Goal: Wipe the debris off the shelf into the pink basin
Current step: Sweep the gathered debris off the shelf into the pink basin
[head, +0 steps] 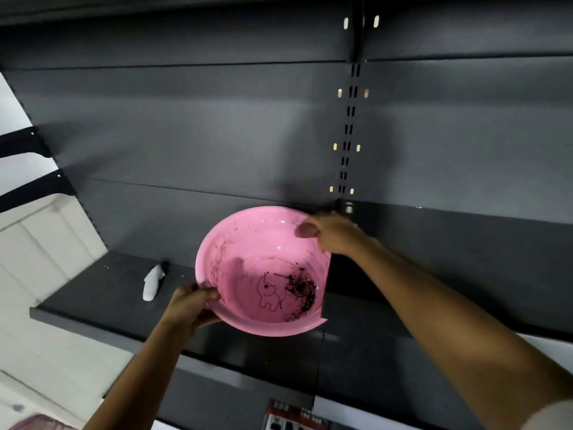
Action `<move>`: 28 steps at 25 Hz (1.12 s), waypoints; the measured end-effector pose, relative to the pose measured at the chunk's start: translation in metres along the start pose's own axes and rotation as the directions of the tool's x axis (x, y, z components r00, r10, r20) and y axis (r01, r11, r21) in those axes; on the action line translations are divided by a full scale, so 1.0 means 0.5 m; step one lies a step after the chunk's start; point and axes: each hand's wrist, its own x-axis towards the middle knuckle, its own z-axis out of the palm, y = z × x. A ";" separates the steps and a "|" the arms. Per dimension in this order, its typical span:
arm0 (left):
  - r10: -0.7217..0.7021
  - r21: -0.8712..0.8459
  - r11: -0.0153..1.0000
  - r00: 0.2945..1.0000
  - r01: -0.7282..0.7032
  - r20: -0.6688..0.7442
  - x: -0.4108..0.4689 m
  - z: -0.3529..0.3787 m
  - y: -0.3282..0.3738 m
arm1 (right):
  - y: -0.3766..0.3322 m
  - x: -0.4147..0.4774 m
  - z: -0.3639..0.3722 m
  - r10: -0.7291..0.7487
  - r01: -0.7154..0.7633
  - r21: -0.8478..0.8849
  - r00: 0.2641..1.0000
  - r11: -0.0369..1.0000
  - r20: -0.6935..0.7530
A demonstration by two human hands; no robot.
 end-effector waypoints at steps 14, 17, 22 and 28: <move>-0.016 -0.005 1.000 0.996 0.016 0.091 -0.001 0.000 -0.020 | 0.372 -0.134 -0.196 0.564 -0.591 -0.104 0.800 0.800 -0.206; -0.040 0.008 0.999 0.998 0.040 0.039 0.005 0.008 -0.028 | 0.316 -0.092 -0.151 0.470 -0.494 -0.062 0.853 0.867 -0.226; -0.076 0.007 0.997 0.997 0.076 0.010 0.003 0.015 -0.041 | 0.116 -0.017 -0.055 0.196 -0.193 0.048 0.977 0.980 -0.078; -0.017 -0.013 1.000 0.998 0.018 0.064 -0.005 0.012 -0.028 | -0.023 -0.017 0.007 0.058 -0.052 0.142 0.998 0.989 -0.040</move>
